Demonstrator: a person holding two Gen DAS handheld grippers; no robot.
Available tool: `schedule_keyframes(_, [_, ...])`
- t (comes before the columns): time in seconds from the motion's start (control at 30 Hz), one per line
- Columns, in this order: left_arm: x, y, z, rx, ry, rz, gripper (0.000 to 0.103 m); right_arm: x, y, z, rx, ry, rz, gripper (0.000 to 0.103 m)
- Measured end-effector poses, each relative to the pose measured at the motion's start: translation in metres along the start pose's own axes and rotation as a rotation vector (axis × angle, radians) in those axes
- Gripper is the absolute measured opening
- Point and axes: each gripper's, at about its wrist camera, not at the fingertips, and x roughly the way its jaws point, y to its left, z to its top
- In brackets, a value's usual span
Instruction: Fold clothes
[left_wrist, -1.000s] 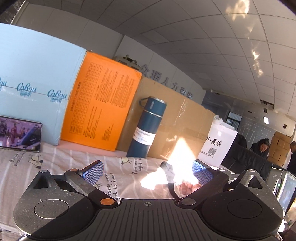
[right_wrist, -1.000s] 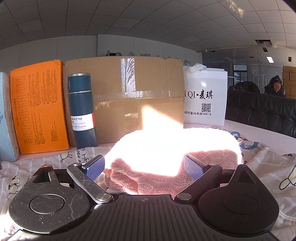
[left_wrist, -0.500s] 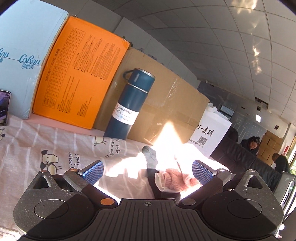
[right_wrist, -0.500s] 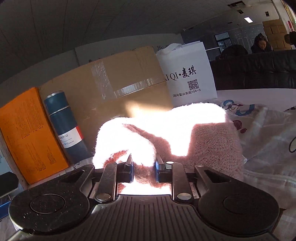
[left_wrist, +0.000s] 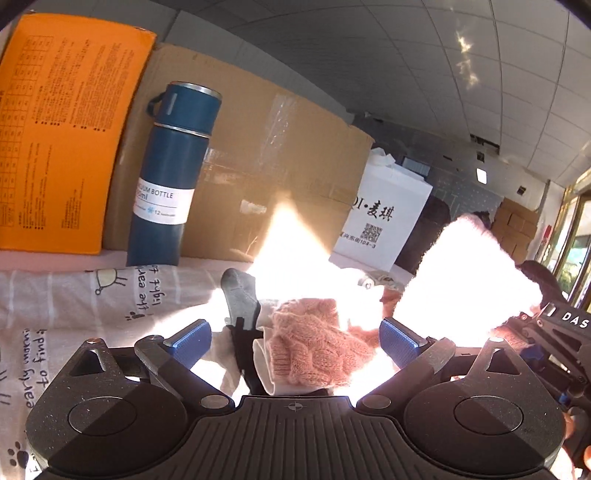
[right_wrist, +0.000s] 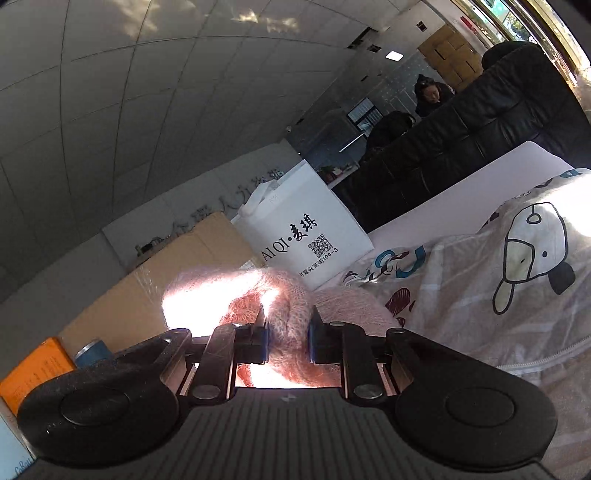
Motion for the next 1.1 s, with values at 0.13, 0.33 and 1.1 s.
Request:
schedule_keyframes(0.13, [0.030,-0.023,-0.007,0.110,0.066,0.031,0.081,0.000,-0.001,0.000,0.015,0.004,-0.001,0.017])
schedule_keyframes(0.33, [0.034,-0.044,-0.017,0.207,0.066,-0.006,0.027,-0.004,0.006,-0.003,-0.025,-0.009,0.075,0.017])
schedule_keyframes(1.1, [-0.256,0.048,-0.023,0.219,-0.264,0.097,0.021,-0.112,0.085,-0.020,-0.052,0.145,0.674,0.017])
